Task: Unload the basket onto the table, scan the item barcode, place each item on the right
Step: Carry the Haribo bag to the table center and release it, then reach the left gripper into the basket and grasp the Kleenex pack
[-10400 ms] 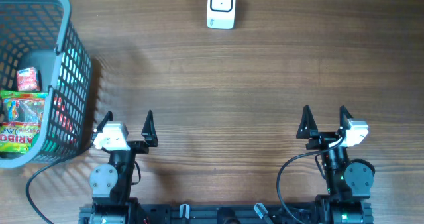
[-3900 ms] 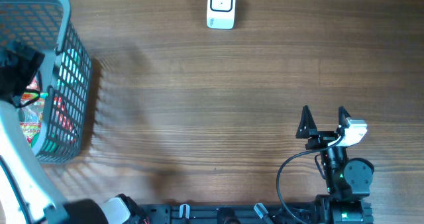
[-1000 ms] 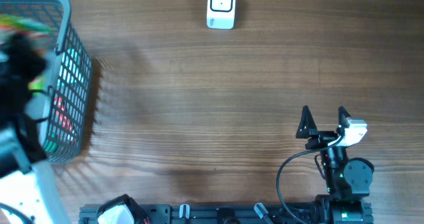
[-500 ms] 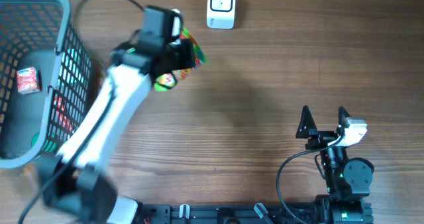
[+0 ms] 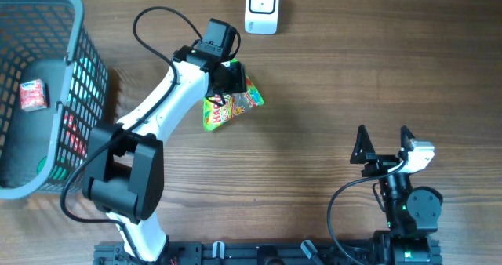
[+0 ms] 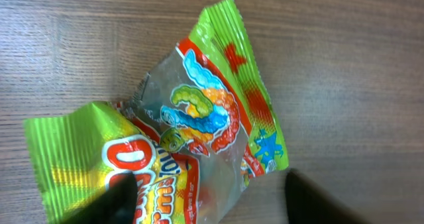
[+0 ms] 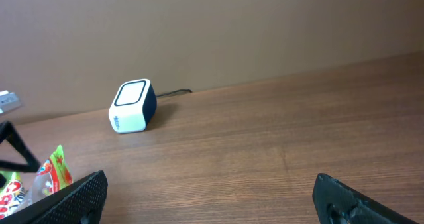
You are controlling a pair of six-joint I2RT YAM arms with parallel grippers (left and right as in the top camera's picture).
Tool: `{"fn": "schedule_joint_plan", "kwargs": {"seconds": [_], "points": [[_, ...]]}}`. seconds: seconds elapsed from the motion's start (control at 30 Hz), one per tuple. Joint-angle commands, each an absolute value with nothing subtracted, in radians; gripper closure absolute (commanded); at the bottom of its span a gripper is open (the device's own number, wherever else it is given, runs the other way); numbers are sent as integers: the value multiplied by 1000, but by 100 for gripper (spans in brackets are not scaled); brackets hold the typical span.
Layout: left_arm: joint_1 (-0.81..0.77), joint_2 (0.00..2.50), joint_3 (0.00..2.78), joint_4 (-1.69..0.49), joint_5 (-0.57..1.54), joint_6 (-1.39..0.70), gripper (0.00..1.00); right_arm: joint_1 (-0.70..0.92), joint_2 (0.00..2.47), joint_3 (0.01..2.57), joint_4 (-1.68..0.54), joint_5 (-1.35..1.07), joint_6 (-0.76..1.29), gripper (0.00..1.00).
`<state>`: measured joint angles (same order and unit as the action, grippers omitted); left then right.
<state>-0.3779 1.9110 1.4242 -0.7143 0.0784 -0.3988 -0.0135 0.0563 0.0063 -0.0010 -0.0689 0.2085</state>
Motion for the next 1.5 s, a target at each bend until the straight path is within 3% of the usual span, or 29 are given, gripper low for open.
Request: {"fn": "schedule_joint_plan", "kwargs": {"seconds": [0.0, 0.47, 0.73, 1.0, 1.17, 1.47], "points": [[-376, 1900, 1434, -697, 51, -402, 0, -7, 58, 5, 1, -52, 210, 0], [-234, 1646, 1566, -753, 50, -397, 0, -7, 58, 5, 1, -52, 210, 0], [-29, 1381, 1566, -756, 27, -397, 0, -7, 58, 5, 1, -52, 210, 0], [281, 1196, 1566, -758, 24, -397, 0, -7, 58, 5, 1, -52, 210, 0], [430, 1186, 1565, -842, 25, -424, 0, -7, 58, 5, 1, -52, 210, 0], [477, 1357, 1560, -1022, 4, -459, 0, -7, 58, 5, 1, -52, 210, 0]]}}
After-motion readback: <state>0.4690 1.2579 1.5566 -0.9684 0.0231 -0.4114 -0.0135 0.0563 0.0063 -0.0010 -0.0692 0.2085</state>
